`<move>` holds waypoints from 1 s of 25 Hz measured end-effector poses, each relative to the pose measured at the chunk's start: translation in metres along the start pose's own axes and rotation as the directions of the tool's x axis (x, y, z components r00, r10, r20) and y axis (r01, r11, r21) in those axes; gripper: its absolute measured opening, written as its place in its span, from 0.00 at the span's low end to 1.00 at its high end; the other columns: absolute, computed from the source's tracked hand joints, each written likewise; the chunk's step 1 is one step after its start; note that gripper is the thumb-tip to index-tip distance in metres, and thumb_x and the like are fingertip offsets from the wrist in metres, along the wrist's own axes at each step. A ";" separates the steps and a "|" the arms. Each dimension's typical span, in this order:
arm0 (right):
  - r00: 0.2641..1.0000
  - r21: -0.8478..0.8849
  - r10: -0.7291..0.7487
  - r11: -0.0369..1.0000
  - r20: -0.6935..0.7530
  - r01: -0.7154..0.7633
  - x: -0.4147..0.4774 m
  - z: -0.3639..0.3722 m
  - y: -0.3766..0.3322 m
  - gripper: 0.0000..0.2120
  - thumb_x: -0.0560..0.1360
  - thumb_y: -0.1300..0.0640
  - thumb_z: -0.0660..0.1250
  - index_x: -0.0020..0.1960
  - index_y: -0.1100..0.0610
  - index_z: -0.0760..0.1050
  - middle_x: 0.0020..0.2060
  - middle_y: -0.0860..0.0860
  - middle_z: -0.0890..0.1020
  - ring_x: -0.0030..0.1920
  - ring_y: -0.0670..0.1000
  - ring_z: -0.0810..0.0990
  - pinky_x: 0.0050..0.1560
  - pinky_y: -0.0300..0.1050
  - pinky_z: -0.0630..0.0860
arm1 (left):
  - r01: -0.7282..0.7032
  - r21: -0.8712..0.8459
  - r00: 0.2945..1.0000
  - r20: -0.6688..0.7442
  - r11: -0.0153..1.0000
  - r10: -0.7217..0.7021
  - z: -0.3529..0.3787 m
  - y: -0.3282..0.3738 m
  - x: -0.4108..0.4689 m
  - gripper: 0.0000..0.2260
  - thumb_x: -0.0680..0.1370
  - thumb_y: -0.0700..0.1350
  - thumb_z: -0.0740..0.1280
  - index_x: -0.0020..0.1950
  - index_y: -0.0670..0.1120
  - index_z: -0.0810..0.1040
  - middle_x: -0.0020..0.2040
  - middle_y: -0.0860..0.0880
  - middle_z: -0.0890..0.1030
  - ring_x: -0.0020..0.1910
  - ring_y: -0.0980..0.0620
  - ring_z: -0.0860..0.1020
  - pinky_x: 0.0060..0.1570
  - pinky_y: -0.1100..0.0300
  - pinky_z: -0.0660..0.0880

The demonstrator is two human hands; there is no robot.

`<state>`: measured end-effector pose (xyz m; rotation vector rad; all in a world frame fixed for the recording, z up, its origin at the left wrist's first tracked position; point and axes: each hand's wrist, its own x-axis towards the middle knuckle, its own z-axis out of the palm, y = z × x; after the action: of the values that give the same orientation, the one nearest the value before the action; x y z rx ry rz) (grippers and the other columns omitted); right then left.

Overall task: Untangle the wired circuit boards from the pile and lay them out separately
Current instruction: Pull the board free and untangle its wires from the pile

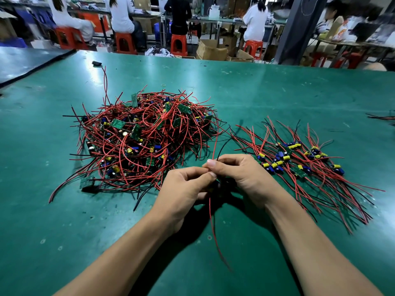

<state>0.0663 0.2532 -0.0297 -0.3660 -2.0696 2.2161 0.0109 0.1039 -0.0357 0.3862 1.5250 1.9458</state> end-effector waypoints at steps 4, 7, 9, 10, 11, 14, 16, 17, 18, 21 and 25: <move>0.998 0.155 0.057 0.986 -0.009 -0.054 0.005 0.005 0.005 0.12 0.67 0.50 0.79 0.40 0.58 0.83 0.35 0.58 0.80 0.32 0.53 0.77 0.35 0.45 0.78 | 0.036 0.034 0.998 0.047 0.999 -0.038 -0.004 0.005 0.003 0.09 0.76 0.35 0.69 0.36 0.42 0.83 0.36 0.43 0.81 0.32 0.51 0.79 0.33 0.61 0.79; 0.993 0.214 0.060 0.976 -0.103 -0.036 0.011 0.003 0.004 0.10 0.67 0.50 0.78 0.41 0.56 0.84 0.26 0.51 0.70 0.25 0.48 0.67 0.28 0.39 0.64 | 0.037 0.079 0.995 0.085 0.996 -0.044 -0.004 0.005 0.002 0.10 0.77 0.35 0.69 0.35 0.42 0.80 0.35 0.41 0.80 0.35 0.46 0.80 0.33 0.59 0.79; 0.979 0.211 0.026 0.977 -0.205 0.018 0.015 -0.003 0.003 0.10 0.68 0.51 0.76 0.41 0.58 0.83 0.23 0.46 0.69 0.22 0.44 0.63 0.24 0.37 0.60 | 0.036 0.131 0.992 0.113 0.991 -0.051 -0.003 0.005 0.001 0.08 0.77 0.36 0.68 0.38 0.40 0.78 0.35 0.39 0.79 0.35 0.44 0.82 0.32 0.60 0.79; 0.969 0.214 0.005 0.976 -0.245 0.050 0.017 -0.006 0.003 0.09 0.71 0.53 0.74 0.42 0.60 0.82 0.23 0.45 0.72 0.22 0.44 0.63 0.24 0.36 0.61 | 0.040 0.142 0.991 0.123 0.989 -0.057 -0.003 0.005 0.001 0.07 0.77 0.36 0.68 0.39 0.40 0.78 0.35 0.39 0.78 0.34 0.45 0.82 0.30 0.62 0.77; 0.959 0.225 -0.011 0.971 -0.283 0.078 0.018 -0.008 0.003 0.08 0.74 0.56 0.73 0.43 0.61 0.81 0.26 0.45 0.76 0.22 0.43 0.64 0.24 0.36 0.62 | 0.045 0.147 0.989 0.131 0.988 -0.064 -0.003 0.006 0.000 0.07 0.77 0.36 0.68 0.39 0.40 0.77 0.35 0.40 0.78 0.33 0.45 0.83 0.28 0.64 0.75; 0.926 0.278 -0.002 0.954 -0.378 0.115 0.020 -0.013 0.001 0.08 0.79 0.58 0.68 0.45 0.61 0.80 0.33 0.45 0.81 0.23 0.43 0.64 0.23 0.36 0.63 | 0.040 0.153 0.987 0.148 0.987 -0.063 -0.003 0.006 0.000 0.07 0.77 0.35 0.68 0.39 0.40 0.77 0.36 0.39 0.78 0.33 0.46 0.82 0.27 0.64 0.74; 0.927 0.361 0.034 0.926 -0.375 0.112 0.021 -0.015 -0.002 0.10 0.81 0.57 0.66 0.45 0.61 0.80 0.31 0.46 0.78 0.22 0.43 0.63 0.22 0.35 0.62 | 0.038 0.153 0.987 0.147 0.987 -0.061 -0.004 0.005 -0.001 0.06 0.78 0.36 0.67 0.40 0.39 0.76 0.37 0.37 0.78 0.33 0.45 0.82 0.30 0.62 0.76; 0.935 0.424 0.063 0.900 -0.349 0.098 0.020 -0.016 -0.004 0.11 0.81 0.56 0.65 0.45 0.61 0.80 0.29 0.46 0.75 0.21 0.42 0.62 0.21 0.35 0.61 | 0.037 0.154 0.987 0.147 0.987 -0.060 -0.004 0.005 0.000 0.06 0.78 0.36 0.67 0.41 0.39 0.76 0.38 0.36 0.78 0.34 0.44 0.82 0.32 0.60 0.78; 0.944 0.493 0.099 0.867 -0.316 0.074 0.019 -0.017 -0.006 0.12 0.82 0.55 0.64 0.44 0.61 0.80 0.28 0.46 0.72 0.21 0.42 0.62 0.20 0.34 0.60 | 0.038 0.154 0.987 0.149 0.987 -0.061 -0.005 0.005 0.000 0.05 0.78 0.36 0.67 0.41 0.38 0.76 0.38 0.36 0.78 0.35 0.43 0.82 0.34 0.58 0.78; 0.966 0.696 0.183 0.718 -0.183 -0.004 0.015 -0.017 -0.014 0.12 0.79 0.56 0.65 0.41 0.61 0.79 0.28 0.47 0.70 0.20 0.42 0.62 0.19 0.33 0.60 | 0.049 0.149 0.987 0.145 0.988 -0.071 -0.006 0.006 0.001 0.05 0.77 0.36 0.68 0.41 0.38 0.76 0.36 0.38 0.78 0.35 0.43 0.82 0.33 0.59 0.78; 0.978 0.829 0.205 0.551 -0.027 -0.093 0.008 -0.022 -0.022 0.11 0.71 0.57 0.67 0.34 0.63 0.80 0.28 0.47 0.70 0.18 0.42 0.63 0.18 0.31 0.59 | 0.082 0.142 0.982 0.157 0.987 -0.104 -0.006 0.007 0.001 0.05 0.77 0.36 0.68 0.41 0.39 0.77 0.37 0.37 0.79 0.37 0.41 0.82 0.32 0.60 0.76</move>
<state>0.0611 0.2782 -0.0097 -0.5580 -0.7330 2.8495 0.0049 0.0995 -0.0311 0.5103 1.5430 1.7012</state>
